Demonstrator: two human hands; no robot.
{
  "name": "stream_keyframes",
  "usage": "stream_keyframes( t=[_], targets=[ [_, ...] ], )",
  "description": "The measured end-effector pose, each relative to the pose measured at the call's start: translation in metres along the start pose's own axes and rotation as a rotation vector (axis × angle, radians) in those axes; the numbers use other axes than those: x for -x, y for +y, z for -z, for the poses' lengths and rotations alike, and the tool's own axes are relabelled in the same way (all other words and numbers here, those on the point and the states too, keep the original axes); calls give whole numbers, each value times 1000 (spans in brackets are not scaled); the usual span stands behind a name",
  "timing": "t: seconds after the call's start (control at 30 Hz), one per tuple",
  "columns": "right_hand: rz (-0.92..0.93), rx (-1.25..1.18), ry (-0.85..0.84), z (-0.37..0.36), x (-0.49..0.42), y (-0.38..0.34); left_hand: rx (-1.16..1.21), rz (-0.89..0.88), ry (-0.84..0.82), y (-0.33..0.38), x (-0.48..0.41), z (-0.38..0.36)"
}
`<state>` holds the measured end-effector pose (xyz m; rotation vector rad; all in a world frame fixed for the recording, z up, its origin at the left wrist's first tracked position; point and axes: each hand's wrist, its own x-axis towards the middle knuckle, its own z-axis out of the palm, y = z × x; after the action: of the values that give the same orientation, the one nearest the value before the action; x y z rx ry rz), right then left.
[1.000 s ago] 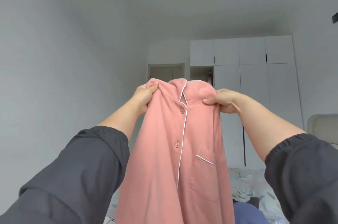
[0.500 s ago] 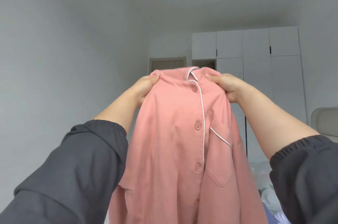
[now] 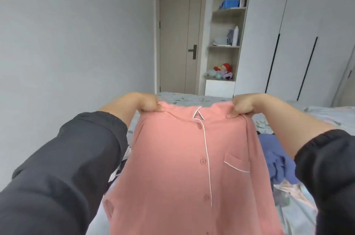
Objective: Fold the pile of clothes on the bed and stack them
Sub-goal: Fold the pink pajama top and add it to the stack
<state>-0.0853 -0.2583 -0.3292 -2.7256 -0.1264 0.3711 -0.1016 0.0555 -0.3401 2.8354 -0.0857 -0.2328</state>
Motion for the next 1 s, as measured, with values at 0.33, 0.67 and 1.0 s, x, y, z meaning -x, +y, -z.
stream_keyframes(
  t=[0.33, 0.67, 1.0],
  targets=[
    [-45, -77, 650, -104, -166, 8, 226, 229, 450, -12, -155, -114],
    [28, 364, 188, -322, -144, 112, -102, 34, 12, -36, -122, -353],
    [220, 233, 250, -321, -72, 128, 3, 23, -1, 6, -78, -363]
  ],
)
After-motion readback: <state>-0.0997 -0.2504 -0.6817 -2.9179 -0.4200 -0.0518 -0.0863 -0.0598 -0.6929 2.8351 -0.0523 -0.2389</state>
